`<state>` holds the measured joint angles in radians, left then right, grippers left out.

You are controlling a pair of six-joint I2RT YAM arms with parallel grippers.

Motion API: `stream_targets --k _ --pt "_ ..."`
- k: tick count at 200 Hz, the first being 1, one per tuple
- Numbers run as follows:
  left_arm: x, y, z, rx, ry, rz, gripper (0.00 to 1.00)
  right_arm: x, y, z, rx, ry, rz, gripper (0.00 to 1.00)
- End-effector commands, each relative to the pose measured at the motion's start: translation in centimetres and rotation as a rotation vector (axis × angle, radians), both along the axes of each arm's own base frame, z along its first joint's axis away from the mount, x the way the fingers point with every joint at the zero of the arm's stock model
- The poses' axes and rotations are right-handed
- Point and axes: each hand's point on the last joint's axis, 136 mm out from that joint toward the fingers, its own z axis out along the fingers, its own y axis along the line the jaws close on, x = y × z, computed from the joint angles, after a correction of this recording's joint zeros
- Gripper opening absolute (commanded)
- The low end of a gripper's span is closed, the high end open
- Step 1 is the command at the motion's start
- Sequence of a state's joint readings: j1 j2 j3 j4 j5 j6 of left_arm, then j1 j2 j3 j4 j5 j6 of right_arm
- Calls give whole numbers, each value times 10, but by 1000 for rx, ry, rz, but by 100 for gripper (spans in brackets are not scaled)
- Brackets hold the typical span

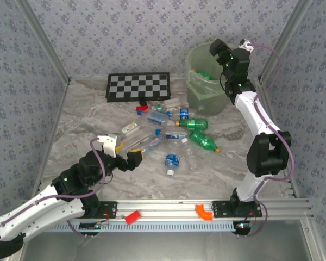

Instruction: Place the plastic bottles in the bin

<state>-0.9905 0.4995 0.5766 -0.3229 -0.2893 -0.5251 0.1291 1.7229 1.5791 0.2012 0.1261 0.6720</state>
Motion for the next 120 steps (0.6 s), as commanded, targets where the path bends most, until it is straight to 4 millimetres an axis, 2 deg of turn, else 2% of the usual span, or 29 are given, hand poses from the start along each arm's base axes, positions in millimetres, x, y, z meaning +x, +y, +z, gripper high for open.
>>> stream_targets --k 1,39,69,94,120 --pt "2 3 11 -9 -17 19 100 -20 4 33 -26 -60 26 100" --pt "5 -2 6 1 -8 18 100 -46 3 53 -69 -105 36 100" --pt "7 -6 -3 24 14 19 100 -69 8 59 -78 -120 67 100" --pt "11 -9 -12 41 41 38 100 -90 14 58 -88 -131 93 99" --pt "16 -14 -21 41 62 53 100 -113 22 46 -100 -114 133 100"
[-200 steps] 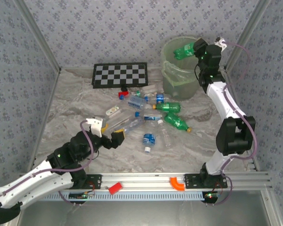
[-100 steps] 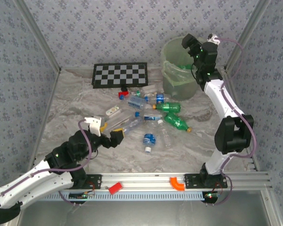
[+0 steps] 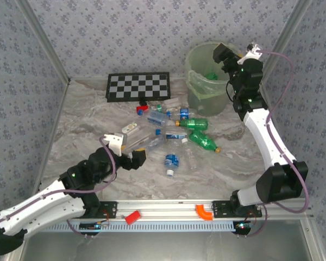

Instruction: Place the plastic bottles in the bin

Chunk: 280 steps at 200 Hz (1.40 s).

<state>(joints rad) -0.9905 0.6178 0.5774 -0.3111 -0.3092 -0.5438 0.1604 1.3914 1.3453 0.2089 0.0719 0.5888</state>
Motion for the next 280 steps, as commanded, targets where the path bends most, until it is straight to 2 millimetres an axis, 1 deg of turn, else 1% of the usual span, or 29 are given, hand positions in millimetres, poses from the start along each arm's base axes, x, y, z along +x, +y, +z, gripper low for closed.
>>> stream_targets --k 1,15,17,19,23,43,49,52,53,59,61,71,74,92,108,115,140,170,177,191,205,237,244,253,280 --pt "6 -4 4 -37 -1 30 100 -21 11 -3 -33 -5 50 100" --pt "9 -8 -2 -57 15 43 100 -35 17 -17 -33 21 75 100" --pt "9 -8 -3 -60 18 46 100 -38 18 -15 -31 17 78 100" --pt "10 -9 -4 -62 21 49 100 -39 19 -25 -34 36 82 100" --pt "11 -9 -6 -69 27 59 100 -42 22 -34 -36 50 92 99" --pt "14 -14 -16 -91 60 78 99 -64 32 -61 -38 86 125 100" --pt "14 -16 -21 -90 78 82 97 -71 34 -67 -38 93 134 100" --pt "15 -17 -23 -89 84 85 96 -74 36 -75 -41 106 139 100" --pt "15 -17 -23 -92 87 86 96 -75 36 -73 -40 102 140 99" --pt "15 -19 -27 -89 107 87 94 -82 39 -81 -41 114 147 99" --pt "15 -20 -29 -87 116 88 94 -85 40 -81 -40 112 148 99" --pt "15 -27 -38 -79 153 77 91 -96 44 -95 -46 133 158 100" --pt "14 -29 -41 -79 166 73 90 -100 46 -95 -47 132 163 99" --pt "12 -44 -58 -72 237 41 85 -120 53 -114 -61 158 178 99" --pt "10 -58 -74 -68 289 9 81 -135 57 -128 -46 183 200 99" --pt "11 -63 -80 -73 308 2 78 -140 60 -134 -33 193 215 100" --pt "7 -85 -98 -85 361 -43 71 -158 62 -148 -37 217 235 99" --pt "-3 -115 -113 -55 393 -107 70 -176 64 -164 -53 252 270 99" --pt "-6 -121 -119 -45 409 -117 70 -180 65 -168 -56 263 282 99" --pt "-10 -130 -130 -30 439 -139 65 -187 64 -176 -64 283 294 99" --pt "-11 -135 -137 -6 460 -150 63 -193 63 -182 -69 301 303 99" --pt "-13 -146 -139 7 469 -189 60 -206 56 -193 -77 312 296 100" --pt "-13 -147 -140 11 473 -194 60 -207 54 -194 -53 317 289 99" --pt "-14 -147 -142 19 479 -195 59 -209 53 -196 -50 318 285 99" --pt "-13 -147 -140 22 472 -194 61 -212 51 -199 -53 328 281 100"
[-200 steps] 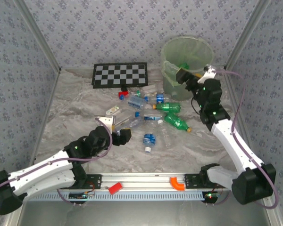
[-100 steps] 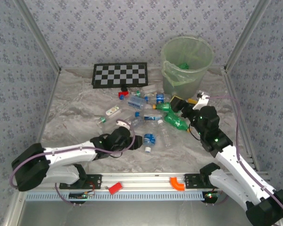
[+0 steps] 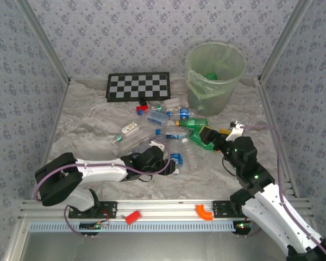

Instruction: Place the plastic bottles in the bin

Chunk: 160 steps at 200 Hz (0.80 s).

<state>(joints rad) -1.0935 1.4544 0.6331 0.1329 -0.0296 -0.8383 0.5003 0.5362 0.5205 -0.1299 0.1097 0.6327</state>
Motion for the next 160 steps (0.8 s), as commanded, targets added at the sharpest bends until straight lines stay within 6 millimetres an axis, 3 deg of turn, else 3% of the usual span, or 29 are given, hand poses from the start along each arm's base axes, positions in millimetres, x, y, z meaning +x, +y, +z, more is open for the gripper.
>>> stream_targets --k 1,49,86,160 --pt "0 -10 11 -27 -13 -24 61 -4 -3 -7 0 27 -16 99" --pt "-9 -11 20 -15 -50 -67 70 -3 -2 -9 -3 28 -13 99" --pt "-25 -12 12 69 -72 -138 73 -2 0 -11 5 29 -10 99" --pt "-20 -12 -11 184 -61 -140 64 -3 3 -6 18 19 0 99"
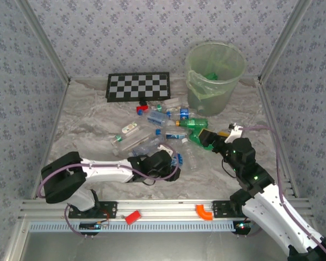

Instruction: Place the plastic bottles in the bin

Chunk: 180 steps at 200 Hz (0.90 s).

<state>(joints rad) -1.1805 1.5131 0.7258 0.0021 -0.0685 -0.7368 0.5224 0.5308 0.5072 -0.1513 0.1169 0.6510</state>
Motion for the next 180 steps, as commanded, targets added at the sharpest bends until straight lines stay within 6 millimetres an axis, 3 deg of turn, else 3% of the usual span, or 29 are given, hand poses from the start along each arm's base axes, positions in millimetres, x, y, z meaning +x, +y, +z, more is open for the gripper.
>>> stream_targets --k 1,38,85,125,145,167,180 --pt "3 2 -4 51 -18 -4 64 1 0 5 18 -13 -11 99" --pt "3 4 -12 81 -15 -5 57 1 0 3 14 -11 -14 99" --pt "6 4 -18 95 -25 -5 55 2 0 0 20 -4 -22 99" --pt "6 5 -19 95 -31 -2 44 2 7 2 21 -4 10 99" --pt "7 8 -15 87 -46 6 28 3 10 1 28 2 22 99" --pt "7 11 -12 74 -57 9 25 3 17 0 36 5 49 99" --pt "7 12 -8 64 -67 6 17 2 24 4 28 -13 93 99"
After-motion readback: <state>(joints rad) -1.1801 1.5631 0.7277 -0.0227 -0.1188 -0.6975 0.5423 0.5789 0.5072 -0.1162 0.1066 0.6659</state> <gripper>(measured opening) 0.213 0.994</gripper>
